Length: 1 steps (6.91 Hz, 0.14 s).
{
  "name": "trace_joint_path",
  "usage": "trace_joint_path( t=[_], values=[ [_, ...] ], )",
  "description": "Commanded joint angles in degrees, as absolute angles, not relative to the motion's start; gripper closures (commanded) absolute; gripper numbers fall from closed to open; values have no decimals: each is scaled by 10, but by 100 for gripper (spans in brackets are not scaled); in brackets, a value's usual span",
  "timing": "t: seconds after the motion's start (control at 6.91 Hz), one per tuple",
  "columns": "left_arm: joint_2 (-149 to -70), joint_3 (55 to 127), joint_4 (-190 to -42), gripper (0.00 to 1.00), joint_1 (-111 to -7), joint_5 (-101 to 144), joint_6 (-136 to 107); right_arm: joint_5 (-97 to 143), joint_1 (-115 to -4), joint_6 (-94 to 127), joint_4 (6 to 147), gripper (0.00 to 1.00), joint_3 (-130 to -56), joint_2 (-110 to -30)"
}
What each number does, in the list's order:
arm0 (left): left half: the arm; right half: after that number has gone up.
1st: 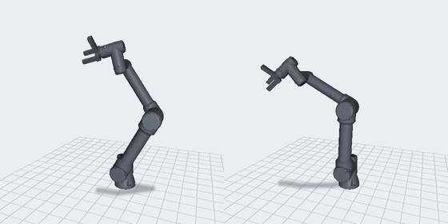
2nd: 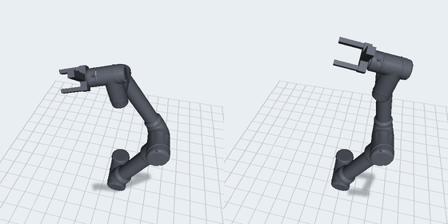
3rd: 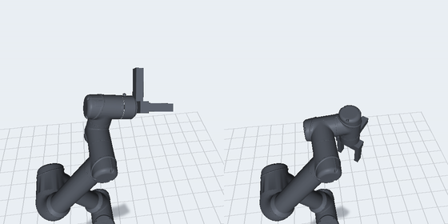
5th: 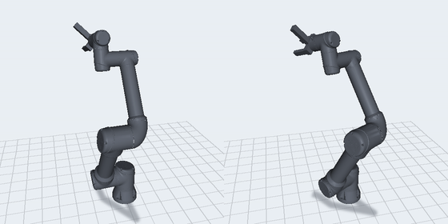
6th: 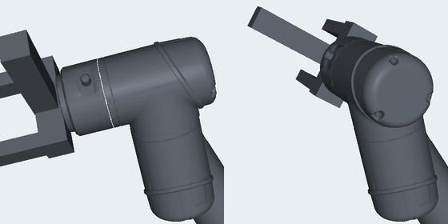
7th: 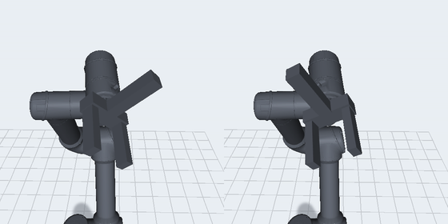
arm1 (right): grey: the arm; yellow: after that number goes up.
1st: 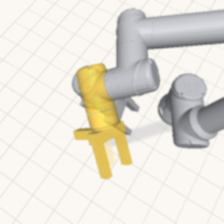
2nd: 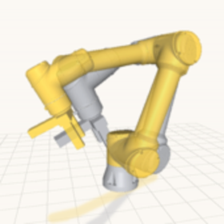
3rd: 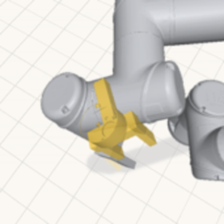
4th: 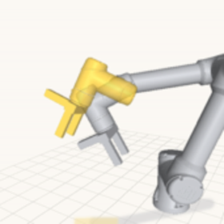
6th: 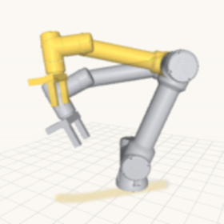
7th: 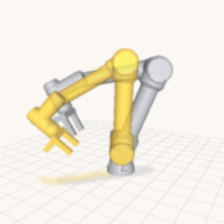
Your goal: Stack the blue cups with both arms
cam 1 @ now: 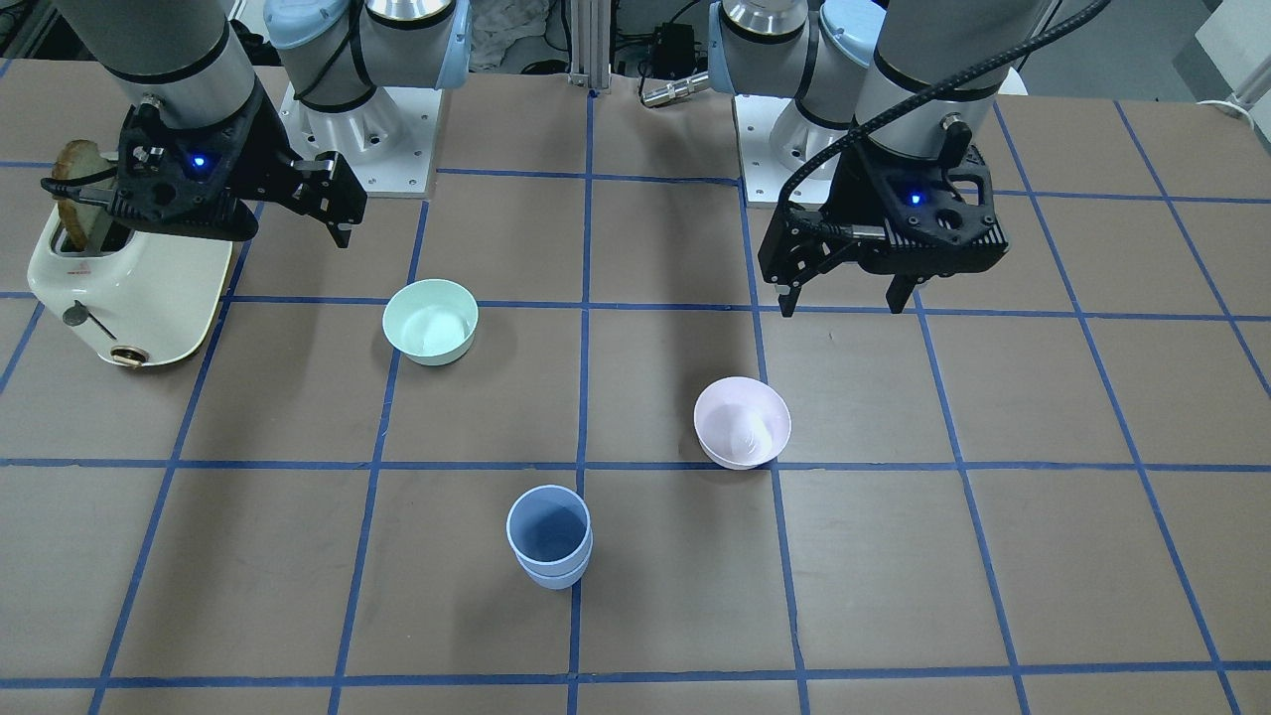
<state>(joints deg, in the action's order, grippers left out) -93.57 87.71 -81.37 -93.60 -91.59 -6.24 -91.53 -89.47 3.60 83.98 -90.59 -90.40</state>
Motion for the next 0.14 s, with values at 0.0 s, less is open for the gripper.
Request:
trace_joint_path(
  t=[0.0],
  values=[
    [-938, 877, -814, 0, -935, -910, -62, -911, -895, 36, 839, 0, -904, -903]
  ],
)
